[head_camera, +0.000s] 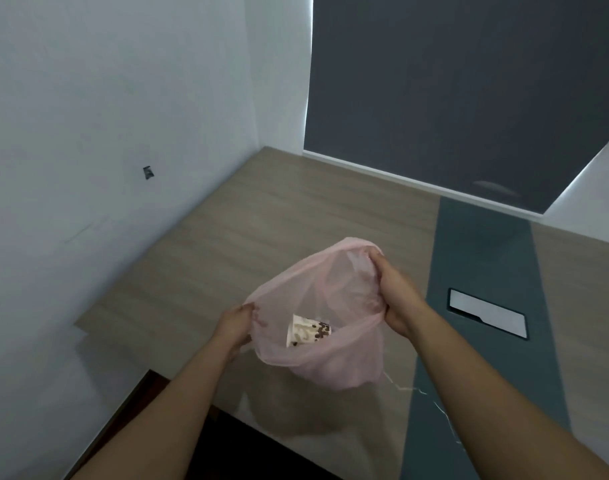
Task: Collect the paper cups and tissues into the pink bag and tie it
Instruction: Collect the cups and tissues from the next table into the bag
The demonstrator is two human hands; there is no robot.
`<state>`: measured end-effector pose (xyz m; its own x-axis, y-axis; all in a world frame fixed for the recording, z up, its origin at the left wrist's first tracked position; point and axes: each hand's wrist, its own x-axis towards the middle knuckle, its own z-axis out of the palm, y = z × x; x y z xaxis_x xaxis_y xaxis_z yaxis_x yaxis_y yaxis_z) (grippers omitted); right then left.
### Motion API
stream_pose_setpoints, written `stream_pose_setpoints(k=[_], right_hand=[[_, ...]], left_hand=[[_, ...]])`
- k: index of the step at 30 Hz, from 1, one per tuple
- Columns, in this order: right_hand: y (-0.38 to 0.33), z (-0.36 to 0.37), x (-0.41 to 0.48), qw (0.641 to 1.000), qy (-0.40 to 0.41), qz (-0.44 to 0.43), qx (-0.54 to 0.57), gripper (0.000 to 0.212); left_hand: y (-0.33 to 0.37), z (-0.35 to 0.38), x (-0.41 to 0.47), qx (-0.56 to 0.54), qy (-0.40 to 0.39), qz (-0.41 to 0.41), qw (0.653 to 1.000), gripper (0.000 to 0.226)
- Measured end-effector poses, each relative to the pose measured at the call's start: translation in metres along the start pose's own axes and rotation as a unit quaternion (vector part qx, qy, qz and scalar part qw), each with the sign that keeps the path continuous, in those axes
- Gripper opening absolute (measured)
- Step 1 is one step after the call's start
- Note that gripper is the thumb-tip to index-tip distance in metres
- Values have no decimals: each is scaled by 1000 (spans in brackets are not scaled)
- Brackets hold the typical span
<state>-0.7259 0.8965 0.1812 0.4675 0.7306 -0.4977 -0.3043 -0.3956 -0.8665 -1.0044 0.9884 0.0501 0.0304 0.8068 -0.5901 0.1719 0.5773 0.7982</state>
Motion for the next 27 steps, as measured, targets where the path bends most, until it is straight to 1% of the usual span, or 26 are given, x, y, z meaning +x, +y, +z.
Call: stream_pose_setpoints(k=[1,3,5,6,8,11,13,15,17,19,21,24,27], right_hand=[[2,-2,2,1000,16,-1,-10,39],[6,-6,6,999,51,5,-12,34],[8,-9,8,997,72,6,8,31],[8,-10,10,997,80,4,22,29],[7,-12,11,995,89,-6,44,28],[4,-15,14,994,85,-32,65,29],[4,-18,15,993,85,-43,70,31],[6,-21,16,993,86,-48,67,26],[13,-26,17,994,84,-45,54,18],[26,-33,19,996,79,-36,35,17],[40,-39,20,996,82,-22,23,18],[57,-47,19,996,88,-16,26,16],[68,-54,18,995,89,-19,29,22]], left_hand=[[6,1,-1,-46,-12,-21,999,29],[19,3,-5,-63,-17,-27,997,33],[30,5,-6,-56,1,1,998,52],[36,7,-6,-53,9,22,998,55],[46,8,-5,-54,26,63,996,51],[56,9,1,-58,47,101,992,48],[58,11,2,-48,43,128,990,46],[56,11,3,-26,23,146,989,40],[51,10,5,9,-1,143,990,32],[43,8,6,25,-24,123,992,23],[35,5,7,37,-30,107,993,19],[24,-2,6,46,-41,100,993,21],[20,-8,-1,40,-52,98,993,21]])
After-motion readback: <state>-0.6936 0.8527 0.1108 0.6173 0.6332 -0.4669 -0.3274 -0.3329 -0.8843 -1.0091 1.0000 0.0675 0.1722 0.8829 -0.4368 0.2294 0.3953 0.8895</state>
